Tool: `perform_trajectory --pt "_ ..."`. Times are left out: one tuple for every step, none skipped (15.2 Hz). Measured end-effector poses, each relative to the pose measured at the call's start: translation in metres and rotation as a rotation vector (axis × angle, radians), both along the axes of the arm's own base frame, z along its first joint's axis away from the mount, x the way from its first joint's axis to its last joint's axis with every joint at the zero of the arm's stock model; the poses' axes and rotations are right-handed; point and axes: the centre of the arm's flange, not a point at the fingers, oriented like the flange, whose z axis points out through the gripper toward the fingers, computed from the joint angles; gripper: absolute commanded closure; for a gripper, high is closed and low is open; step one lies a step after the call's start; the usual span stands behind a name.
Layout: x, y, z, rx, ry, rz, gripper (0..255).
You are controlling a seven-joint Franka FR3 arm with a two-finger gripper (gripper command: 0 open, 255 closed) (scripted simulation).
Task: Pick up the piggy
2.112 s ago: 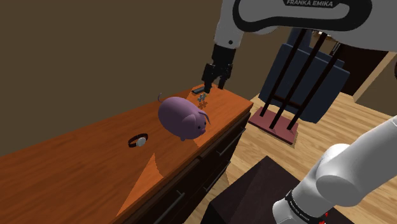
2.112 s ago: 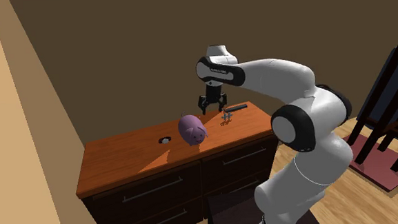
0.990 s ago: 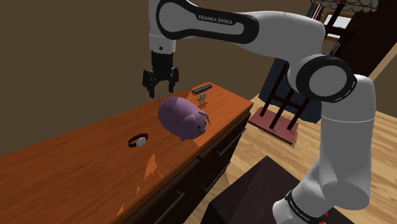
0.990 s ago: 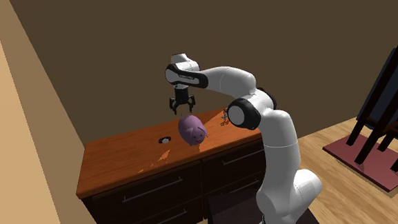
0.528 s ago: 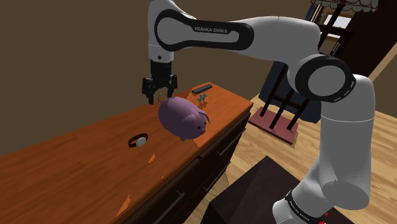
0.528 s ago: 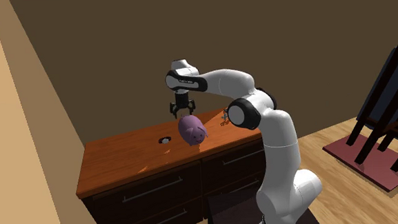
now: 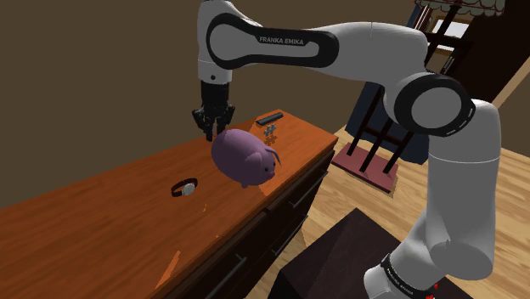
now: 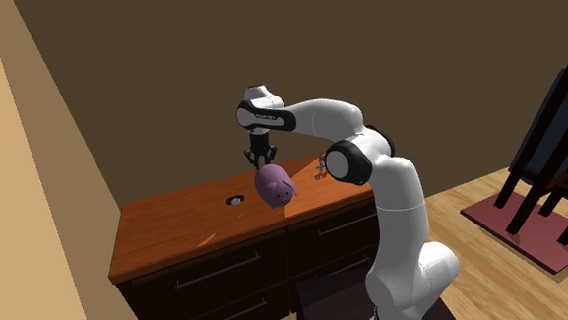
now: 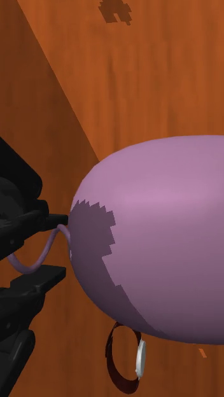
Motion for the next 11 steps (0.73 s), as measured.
perform_trajectory --pt "0.0 0.0 0.0 0.0 0.0 0.0 255" --pt "0.0 0.0 0.0 0.0 -0.001 0.0 255" --pt "0.0 0.0 0.001 0.0 0.001 0.0 255" --pt "-0.001 0.0 0.004 -0.001 0.002 0.0 255" --pt "0.0 0.001 0.009 -0.001 0.002 0.0 255" --pt "-0.001 0.0 0.014 -0.001 0.002 0.0 255" --pt "0.0 0.0 0.018 -0.001 0.002 0.0 255" --pt "0.0 0.0 0.024 -0.001 0.002 0.0 255" --pt "-0.001 0.0 0.03 -0.001 0.002 0.0 255" --pt "0.0 0.0 0.035 -0.001 0.002 0.0 255" --pt "0.001 0.0 0.04 -0.001 0.002 0.0 255"
